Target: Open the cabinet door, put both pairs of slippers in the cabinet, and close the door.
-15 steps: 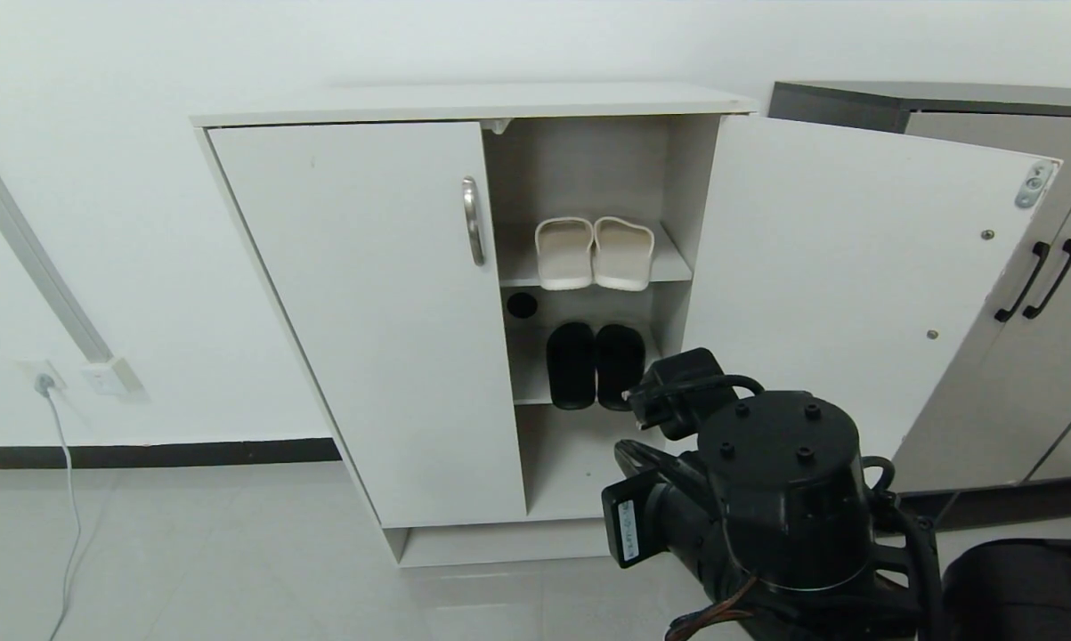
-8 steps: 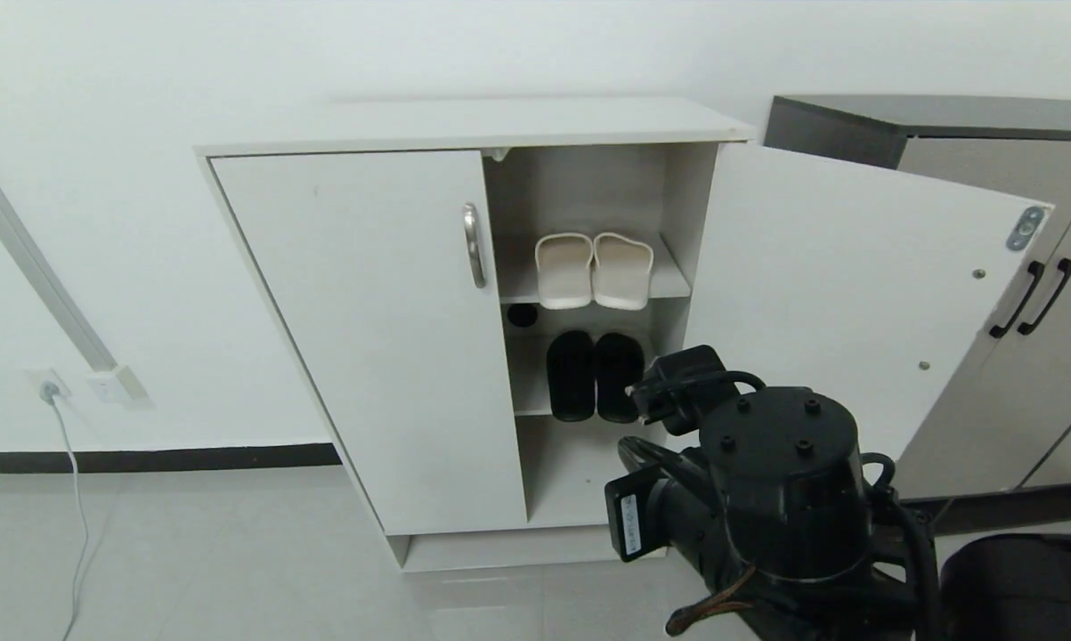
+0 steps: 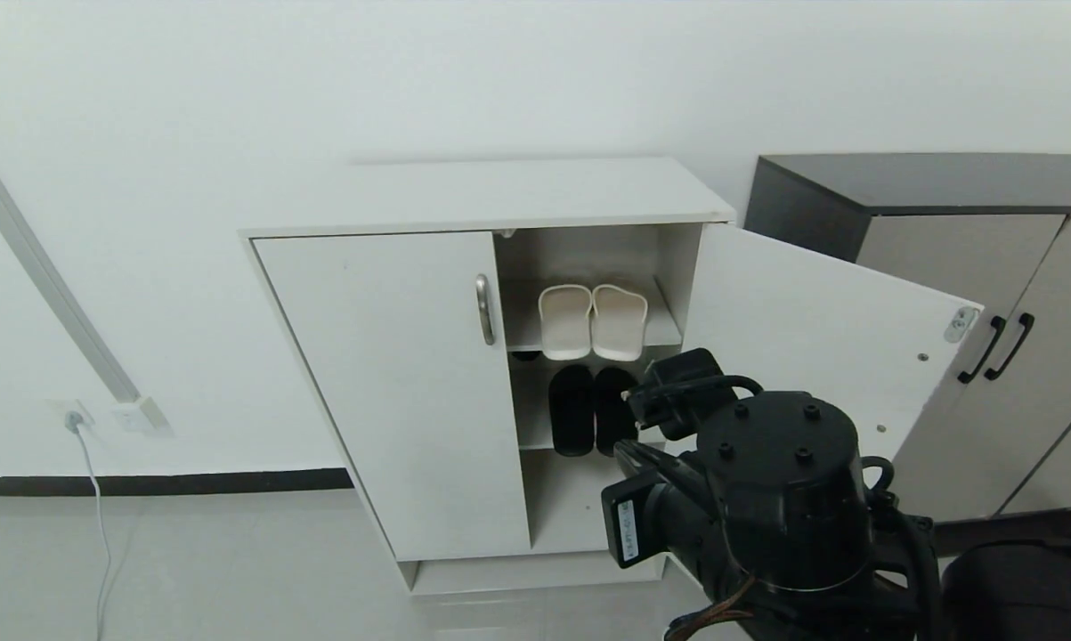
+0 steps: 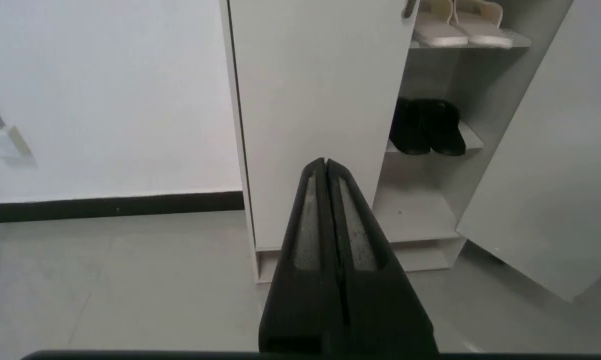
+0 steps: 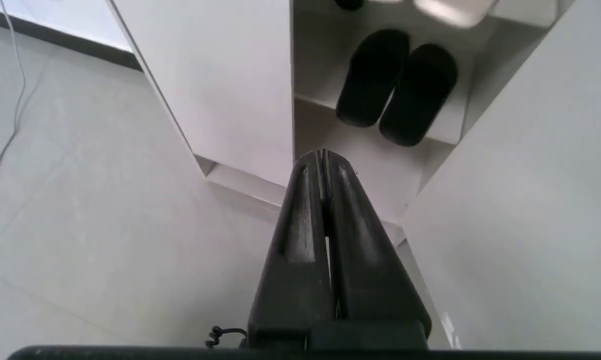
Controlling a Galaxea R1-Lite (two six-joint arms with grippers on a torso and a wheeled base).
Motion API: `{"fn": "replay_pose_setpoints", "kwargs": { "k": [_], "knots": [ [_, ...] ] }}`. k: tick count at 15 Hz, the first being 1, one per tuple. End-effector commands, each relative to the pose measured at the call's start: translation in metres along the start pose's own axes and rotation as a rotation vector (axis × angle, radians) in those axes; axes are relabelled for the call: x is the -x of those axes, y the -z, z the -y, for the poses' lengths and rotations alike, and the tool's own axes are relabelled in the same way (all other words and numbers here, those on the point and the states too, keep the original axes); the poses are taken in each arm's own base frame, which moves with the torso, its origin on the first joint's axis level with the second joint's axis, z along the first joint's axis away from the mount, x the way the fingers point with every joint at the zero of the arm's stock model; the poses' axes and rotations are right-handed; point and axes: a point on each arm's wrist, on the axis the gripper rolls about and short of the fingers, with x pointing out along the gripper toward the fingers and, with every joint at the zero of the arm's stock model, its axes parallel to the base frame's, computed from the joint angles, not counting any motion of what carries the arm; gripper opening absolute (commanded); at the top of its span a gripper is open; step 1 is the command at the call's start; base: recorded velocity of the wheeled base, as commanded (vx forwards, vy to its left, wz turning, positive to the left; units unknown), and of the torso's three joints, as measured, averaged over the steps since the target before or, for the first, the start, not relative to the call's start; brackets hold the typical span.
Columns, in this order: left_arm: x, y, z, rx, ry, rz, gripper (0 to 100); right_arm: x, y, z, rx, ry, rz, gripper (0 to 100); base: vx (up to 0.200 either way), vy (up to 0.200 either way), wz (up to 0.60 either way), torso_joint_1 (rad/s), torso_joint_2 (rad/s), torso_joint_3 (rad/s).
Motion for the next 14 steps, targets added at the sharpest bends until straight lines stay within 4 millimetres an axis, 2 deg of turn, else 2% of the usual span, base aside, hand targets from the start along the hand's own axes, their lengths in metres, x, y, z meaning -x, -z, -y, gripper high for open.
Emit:
{"fn": "replay_pose_setpoints", "kwargs": {
  "k": [1,14],
  "knots": [
    [-0.0001,-0.0001,0.0000,0.001,-0.001,-0.001,0,0.0000,0.0002,-0.0002,0.000,-0.001,0.000,0,0.000,0.000,0.00,0.144,-0.47,-0.330],
    [-0.0001,-0.0001,0.0000,0.001,-0.001,-0.001,0,0.0000,0.0002,-0.0002,-0.002,-0.001,0.000,0,0.000,0.000,0.00,0.191,-0.51,-0.317]
  ]
}}
